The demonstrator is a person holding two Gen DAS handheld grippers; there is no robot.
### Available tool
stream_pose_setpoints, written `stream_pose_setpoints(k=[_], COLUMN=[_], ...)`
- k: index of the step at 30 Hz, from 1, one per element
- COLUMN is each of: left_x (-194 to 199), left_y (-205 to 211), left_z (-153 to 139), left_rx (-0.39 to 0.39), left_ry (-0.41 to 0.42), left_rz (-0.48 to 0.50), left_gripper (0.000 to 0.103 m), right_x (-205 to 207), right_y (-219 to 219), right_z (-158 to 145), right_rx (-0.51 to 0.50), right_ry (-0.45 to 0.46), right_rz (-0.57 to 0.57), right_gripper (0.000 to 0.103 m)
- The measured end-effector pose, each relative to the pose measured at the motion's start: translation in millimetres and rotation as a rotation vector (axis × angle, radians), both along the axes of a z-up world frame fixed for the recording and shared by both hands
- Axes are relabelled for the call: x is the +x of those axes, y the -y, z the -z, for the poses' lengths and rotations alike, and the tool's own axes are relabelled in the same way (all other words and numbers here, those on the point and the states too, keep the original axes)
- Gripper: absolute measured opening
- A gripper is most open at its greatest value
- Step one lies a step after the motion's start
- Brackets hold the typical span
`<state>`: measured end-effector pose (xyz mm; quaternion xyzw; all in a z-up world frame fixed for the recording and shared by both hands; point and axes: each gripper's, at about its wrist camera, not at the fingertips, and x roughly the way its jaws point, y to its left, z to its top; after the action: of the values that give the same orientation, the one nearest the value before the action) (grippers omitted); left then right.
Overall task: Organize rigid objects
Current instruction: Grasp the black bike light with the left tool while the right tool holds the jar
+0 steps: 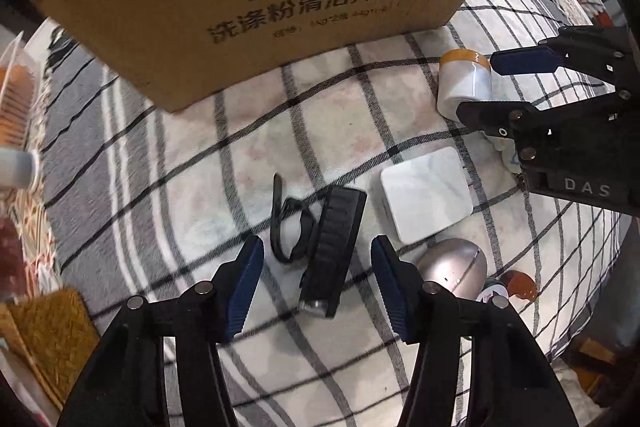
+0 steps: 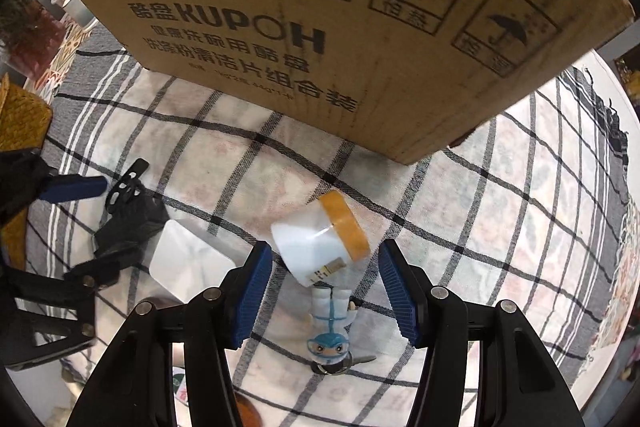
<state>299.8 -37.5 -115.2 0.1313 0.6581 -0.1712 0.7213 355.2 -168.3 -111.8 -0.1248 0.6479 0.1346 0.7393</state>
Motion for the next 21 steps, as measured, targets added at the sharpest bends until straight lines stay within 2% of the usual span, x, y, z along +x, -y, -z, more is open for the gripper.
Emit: stream_pose_setpoints(k=[4, 6, 9, 13, 18, 21], left_x=[-13.6, -15.4, -15.1, -13.7, -15.4, -15.9], left_y=[-0.6, -0.5, -2.0, 2.0, 1.2, 0.5], left_z=[-0.3, 4.3, 11.8, 25.1, 34.6, 32.9], left_rx=[0.014, 0.006, -0.004, 0.01, -0.017, -0.031], left_ry=[-0.014, -0.036, -0.054, -0.085, -0.077, -0.075], left_rz=[-0.048, -0.064, -0.073, -0.066, -0.083, -0.093], left_gripper=[0.053, 0.043, 0.034, 0.029, 0.027, 0.026], right_x=[0.7, 2.1, 2.5, 2.0, 7.4, 10.7], right_y=[5.6, 4.9, 5.0, 7.3, 4.1, 2.0], right_z=[-0.2, 3.1, 8.7, 15.5, 35.3, 41.8], right_rx=[-0.006, -0.017, -0.01, 0.006, 0.019, 0.04], right_ry=[0.013, 0.019, 0.017, 0.026, 0.019, 0.019], right_rz=[-0.032, -0.038, -0.04, -0.042, -0.047, -0.04], right_gripper=[0.057, 0.057, 0.057, 0.057, 0.055, 0.049])
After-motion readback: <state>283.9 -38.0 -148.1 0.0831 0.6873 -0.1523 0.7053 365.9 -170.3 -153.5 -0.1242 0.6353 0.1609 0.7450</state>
